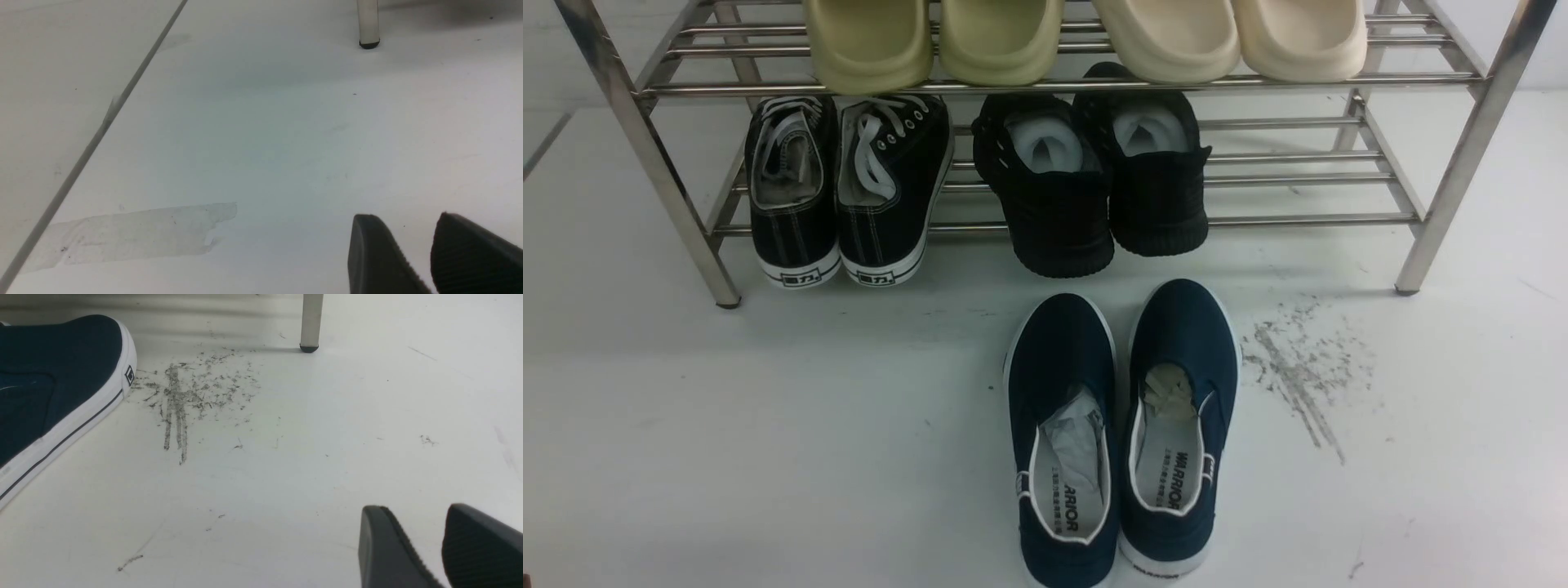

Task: Take the shoes off the shelf with your hand on the white table.
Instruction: 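Grasp the leftmost shoe on the bottom shelf of the shoe rack with the left gripper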

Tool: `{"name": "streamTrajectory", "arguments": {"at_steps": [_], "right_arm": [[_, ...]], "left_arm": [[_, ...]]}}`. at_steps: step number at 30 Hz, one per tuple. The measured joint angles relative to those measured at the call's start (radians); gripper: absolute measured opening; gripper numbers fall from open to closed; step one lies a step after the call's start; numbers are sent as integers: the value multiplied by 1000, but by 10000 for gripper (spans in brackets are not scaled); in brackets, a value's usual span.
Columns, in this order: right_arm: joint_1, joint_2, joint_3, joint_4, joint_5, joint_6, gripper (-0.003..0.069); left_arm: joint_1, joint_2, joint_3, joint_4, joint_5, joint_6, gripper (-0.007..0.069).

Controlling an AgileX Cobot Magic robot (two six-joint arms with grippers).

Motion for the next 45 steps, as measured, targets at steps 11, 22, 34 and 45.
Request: {"name": "streamTrajectory", "arguments": {"at_steps": [11, 22, 34, 45], "right_arm": [[0, 0, 0, 0, 0, 0, 239], [0, 0, 0, 0, 0, 0, 239], [0, 0, 0, 0, 0, 1, 239], [0, 0, 0, 0, 0, 8, 239]], "left_arm": [[0, 0, 3, -550, -99, -547, 242], [0, 0, 3, -754, -109, -798, 242], [0, 9, -70, -557, -182, -677, 132], [0, 693, -689, -199, 423, -450, 1]]}}
